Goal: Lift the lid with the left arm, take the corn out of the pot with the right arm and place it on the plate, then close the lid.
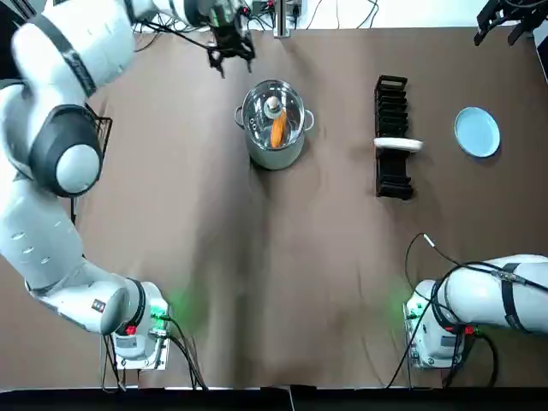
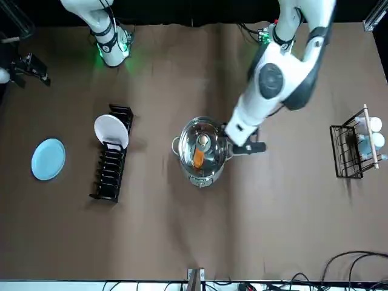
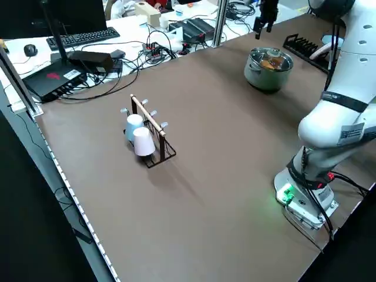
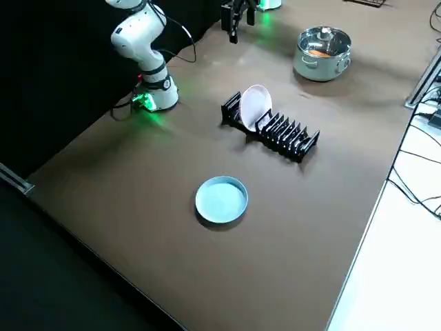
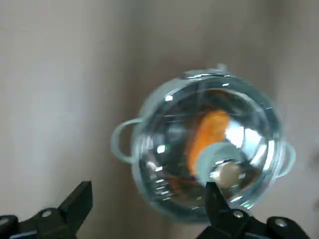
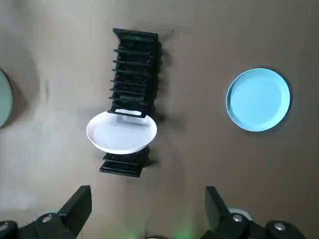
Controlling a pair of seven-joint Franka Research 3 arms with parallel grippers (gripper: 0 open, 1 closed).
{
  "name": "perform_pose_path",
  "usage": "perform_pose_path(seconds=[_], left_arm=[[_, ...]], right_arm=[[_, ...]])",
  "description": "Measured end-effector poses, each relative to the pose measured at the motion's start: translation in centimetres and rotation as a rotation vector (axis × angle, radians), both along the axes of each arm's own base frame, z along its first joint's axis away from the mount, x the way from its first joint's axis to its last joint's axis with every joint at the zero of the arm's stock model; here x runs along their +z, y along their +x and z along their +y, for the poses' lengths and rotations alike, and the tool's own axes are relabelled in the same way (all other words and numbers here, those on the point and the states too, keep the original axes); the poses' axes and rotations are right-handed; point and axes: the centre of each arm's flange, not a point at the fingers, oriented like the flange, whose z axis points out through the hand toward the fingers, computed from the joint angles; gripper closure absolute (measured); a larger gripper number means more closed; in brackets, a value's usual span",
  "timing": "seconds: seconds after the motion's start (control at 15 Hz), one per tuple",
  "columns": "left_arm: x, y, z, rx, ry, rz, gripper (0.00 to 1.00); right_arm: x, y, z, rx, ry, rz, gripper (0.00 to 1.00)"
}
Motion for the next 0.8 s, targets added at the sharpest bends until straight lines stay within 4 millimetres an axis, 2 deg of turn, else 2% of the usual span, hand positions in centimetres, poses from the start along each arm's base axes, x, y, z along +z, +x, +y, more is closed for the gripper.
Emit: perform_pose_path(seconds=[0.2, 0.4, 0.53, 0.8], left_arm=[[-3.0, -1.5, -5.0, -0.014, -0.005, -0.061, 0.00], [-5.9, -3.2, -8.7, -0.011, 0.024, -0.112, 0.00], [-7.2, -4.0, -10.1, -0.023, 0.032, -0.120, 0.00], [-9.0, -4.9, -11.2, -0.011, 0.044, -0.098, 0.00]], right_arm=[[-1.1, 0.9, -0.3, -0.006, -0.010, 0.004, 0.00], [-1.5, 1.5, -0.3, -0.008, -0.013, -0.003, 0.00], [-1.4, 1.7, -0.3, -0.008, -0.014, -0.019, 0.00], [-1.2, 2.2, -0.4, -0.010, -0.017, -0.058, 0.00]])
